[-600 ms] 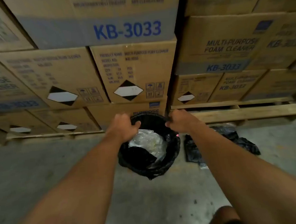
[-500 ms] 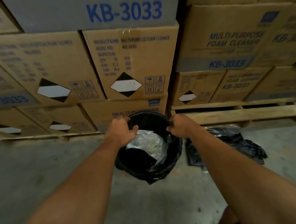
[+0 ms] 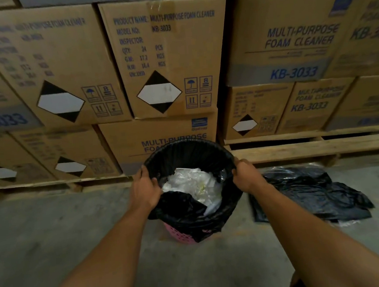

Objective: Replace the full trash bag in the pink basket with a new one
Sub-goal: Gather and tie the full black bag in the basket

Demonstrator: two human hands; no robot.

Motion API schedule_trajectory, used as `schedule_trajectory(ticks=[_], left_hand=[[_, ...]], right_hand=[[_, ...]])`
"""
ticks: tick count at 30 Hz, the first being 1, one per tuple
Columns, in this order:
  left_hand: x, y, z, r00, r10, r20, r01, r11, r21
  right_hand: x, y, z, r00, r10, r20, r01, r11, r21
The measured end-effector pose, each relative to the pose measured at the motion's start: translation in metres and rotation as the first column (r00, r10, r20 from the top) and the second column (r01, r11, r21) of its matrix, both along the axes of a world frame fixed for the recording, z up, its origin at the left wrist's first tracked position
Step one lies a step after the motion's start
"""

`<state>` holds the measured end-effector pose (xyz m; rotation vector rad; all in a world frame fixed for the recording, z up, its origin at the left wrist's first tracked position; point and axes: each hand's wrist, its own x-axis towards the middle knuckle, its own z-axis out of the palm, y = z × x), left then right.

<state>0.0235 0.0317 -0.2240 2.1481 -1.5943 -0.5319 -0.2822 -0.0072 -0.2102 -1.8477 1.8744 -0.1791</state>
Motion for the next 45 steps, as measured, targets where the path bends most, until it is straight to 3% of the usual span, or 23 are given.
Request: schedule_trajectory(ticks=[4,8,12,15,18,20,22,26,30,34,38,41,45], left_hand=[[0.004,-0.004,-0.022,0.995,0.055,-0.079,-0.063,0.993,-0.099],[0.007,-0.005,-0.03,0.953,0.187,-0.24,-0.233,0.956,-0.18],[0.008,-0.008,-0.029,0.911,0.243,-0.334,-0.316,0.931,-0.184],[0.006,-0.016,-0.029,0.876,0.294,-0.383,-0.361,0.926,-0.114],[0.008,-0.023,-0.036,0.74,0.364,-0.565,-0.403,0.913,0.059],[0.013,-0.026,-0.042,0.648,0.362,-0.67,-0.39,0.914,0.116],[0.015,-0.029,-0.044,0.621,0.344,-0.704,-0.372,0.92,0.121],[0.017,-0.027,-0.045,0.652,0.324,-0.685,-0.362,0.928,0.094],[0.042,-0.047,-0.095,0.592,0.35,-0.726,-0.421,0.902,0.092],[0.017,-0.027,-0.045,0.604,0.355,-0.714,-0.398,0.91,0.117],[0.005,-0.019,-0.027,0.682,0.348,-0.644,-0.394,0.916,0.077],[0.003,-0.018,-0.024,0.735,0.324,-0.595,-0.379,0.925,0.036],[0.002,-0.017,-0.02,0.747,0.315,-0.586,-0.392,0.92,-0.004]], right_hand=[[-0.003,-0.004,-0.019,0.979,-0.131,0.158,0.139,0.99,-0.036],[-0.001,-0.007,-0.034,0.887,-0.247,0.39,0.311,0.944,-0.111],[0.003,-0.007,-0.027,0.761,-0.354,0.544,0.417,0.909,0.009],[0.007,-0.015,-0.024,0.683,-0.44,0.583,0.437,0.886,0.156],[0.004,-0.022,-0.034,0.615,-0.469,0.634,0.406,0.878,0.254],[0.0,-0.026,-0.043,0.601,-0.441,0.666,0.395,0.889,0.232],[0.005,-0.019,-0.036,0.604,-0.406,0.685,0.406,0.897,0.174],[0.011,-0.011,-0.034,0.671,-0.364,0.646,0.458,0.888,0.025],[0.011,-0.008,-0.031,0.718,-0.372,0.588,0.524,0.846,-0.104],[0.01,-0.008,-0.027,0.801,-0.368,0.471,0.523,0.814,-0.254],[0.01,-0.008,-0.021,0.87,-0.345,0.353,0.464,0.815,-0.348],[0.012,-0.012,-0.016,0.895,-0.227,0.383,0.368,0.862,-0.349],[0.013,-0.015,-0.012,0.881,-0.182,0.436,0.297,0.931,-0.212]])
